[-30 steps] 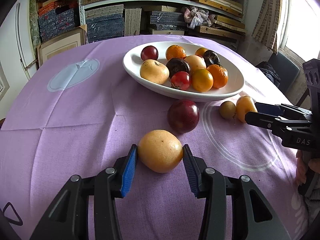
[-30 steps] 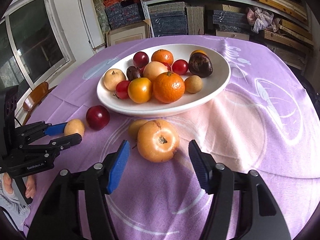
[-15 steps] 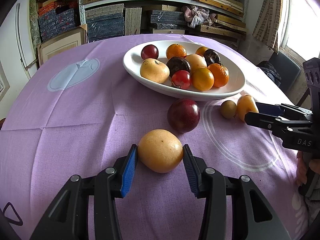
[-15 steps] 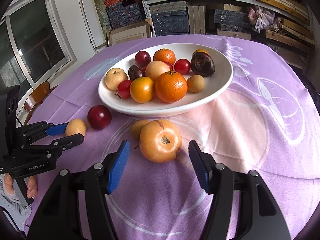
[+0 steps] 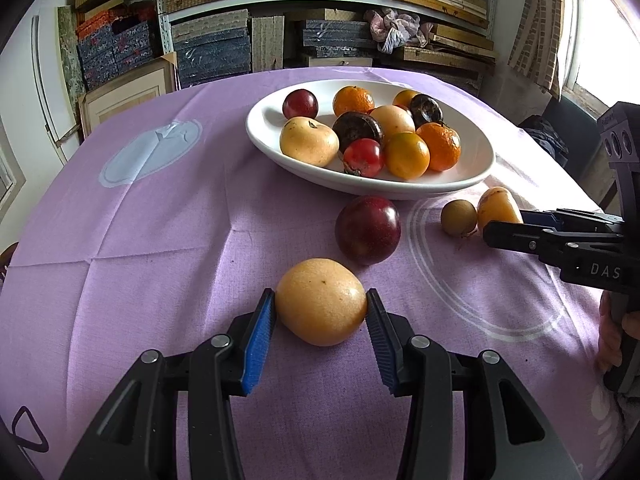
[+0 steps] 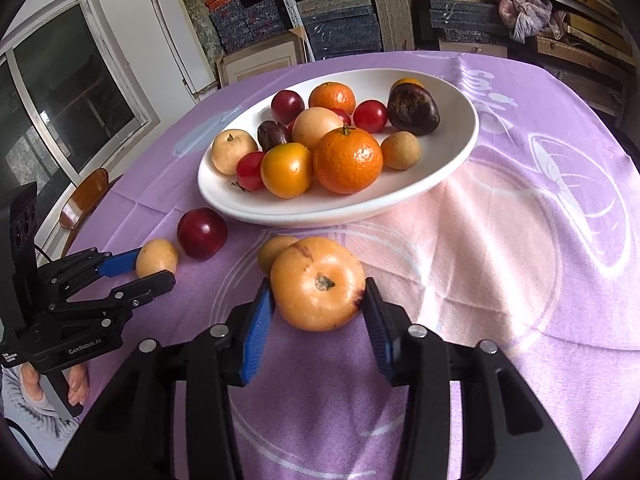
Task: Organize fruits
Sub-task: 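Carry the grapefruit and orange apple onto the white plate and open both tools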
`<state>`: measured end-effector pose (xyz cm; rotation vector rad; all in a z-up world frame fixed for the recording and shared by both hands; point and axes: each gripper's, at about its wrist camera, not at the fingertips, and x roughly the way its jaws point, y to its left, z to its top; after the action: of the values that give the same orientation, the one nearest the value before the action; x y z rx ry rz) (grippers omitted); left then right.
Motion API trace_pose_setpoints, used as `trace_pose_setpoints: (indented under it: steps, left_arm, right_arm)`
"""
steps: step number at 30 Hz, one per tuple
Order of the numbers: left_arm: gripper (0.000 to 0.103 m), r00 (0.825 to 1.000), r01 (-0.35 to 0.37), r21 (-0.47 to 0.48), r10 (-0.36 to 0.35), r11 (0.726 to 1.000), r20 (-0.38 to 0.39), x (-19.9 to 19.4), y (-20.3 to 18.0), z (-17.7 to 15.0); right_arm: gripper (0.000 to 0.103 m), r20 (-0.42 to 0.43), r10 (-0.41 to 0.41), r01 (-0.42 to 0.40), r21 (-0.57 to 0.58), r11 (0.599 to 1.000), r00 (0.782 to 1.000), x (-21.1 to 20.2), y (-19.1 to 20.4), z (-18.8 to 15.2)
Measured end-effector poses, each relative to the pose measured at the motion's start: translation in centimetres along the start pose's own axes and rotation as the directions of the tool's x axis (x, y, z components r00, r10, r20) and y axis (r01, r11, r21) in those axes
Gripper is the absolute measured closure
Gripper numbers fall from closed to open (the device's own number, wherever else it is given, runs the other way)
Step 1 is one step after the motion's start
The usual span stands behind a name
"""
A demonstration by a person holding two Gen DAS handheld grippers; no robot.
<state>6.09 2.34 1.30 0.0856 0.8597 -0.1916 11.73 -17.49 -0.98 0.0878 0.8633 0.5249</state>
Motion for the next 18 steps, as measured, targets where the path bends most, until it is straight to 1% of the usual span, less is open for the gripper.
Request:
trace_pose_setpoints:
  steps: [2, 3, 5, 7, 9, 11, 13, 14, 15, 18]
  left_arm:
    - [0.057, 1.0, -0.004, -0.001, 0.004, 1.0, 0.009, -0.2, 0.0, 0.0]
    - [0.057, 1.0, -0.01, 0.0, 0.01, 1.0, 0.023, -0.4, -0.1, 0.0]
    - [0.059, 0.996, -0.049, 0.026, 0.047, 0.998, 0.073, -1.4, -0.6, -0.1]
    - [0.062, 0.991, -0.059, 0.039, 0.054, 0.998, 0.123, -2.7, -1.1, 0.0]
    - [0.062, 0.982, -0.066, 0.03, 0.06, 0.997, 0.182, -4.4, -1.2, 0.5]
    - [0.062, 0.965, -0.109, 0.021, 0.1, 0.994, 0.244, -6.0, -1.3, 1.3]
    - [0.062, 0.952, -0.137, 0.041, 0.12, 0.99, 0.281, -7.4, -1.7, 2.8]
    - [0.062, 0.945, -0.153, 0.05, 0.131, 0.987, 0.301, -8.1, -2.0, 3.8]
    - [0.062, 0.937, -0.164, 0.054, 0.139, 0.985, 0.32, -8.7, -2.2, 5.1]
    - [0.062, 0.928, -0.151, 0.044, 0.126, 0.988, 0.35, -9.6, -2.7, 8.7]
  right_arm:
    - [0.06, 0.036, -0.006, 0.006, -0.004, 1.0, 0.999, -0.9, 0.1, -0.2]
    - [0.06, 0.053, -0.026, 0.027, -0.017, 1.0, 0.998, -1.4, 0.2, -0.5]
    - [0.06, 0.097, -0.046, 0.049, -0.028, 0.998, 0.994, -3.1, 0.3, -1.0]
    - [0.06, 0.158, -0.035, 0.038, -0.014, 0.999, 0.987, -5.3, 0.4, -1.0]
    - [0.06, 0.252, -0.073, 0.083, -0.032, 0.996, 0.965, -8.2, 1.1, -0.9]
    - [0.06, 0.325, -0.079, 0.096, -0.036, 0.995, 0.942, -10.5, 1.7, -0.8]
    - [0.06, 0.386, -0.085, 0.114, -0.051, 0.992, 0.919, -12.3, 2.6, -0.2]
    - [0.06, 0.408, -0.089, 0.125, -0.063, 0.99, 0.909, -13.1, 3.0, 0.6]
    - [0.06, 0.418, -0.09, 0.131, -0.071, 0.989, 0.904, -13.7, 3.3, 1.7]
    - [0.06, 0.448, -0.084, 0.134, -0.08, 0.988, 0.89, -14.8, 3.9, 5.4]
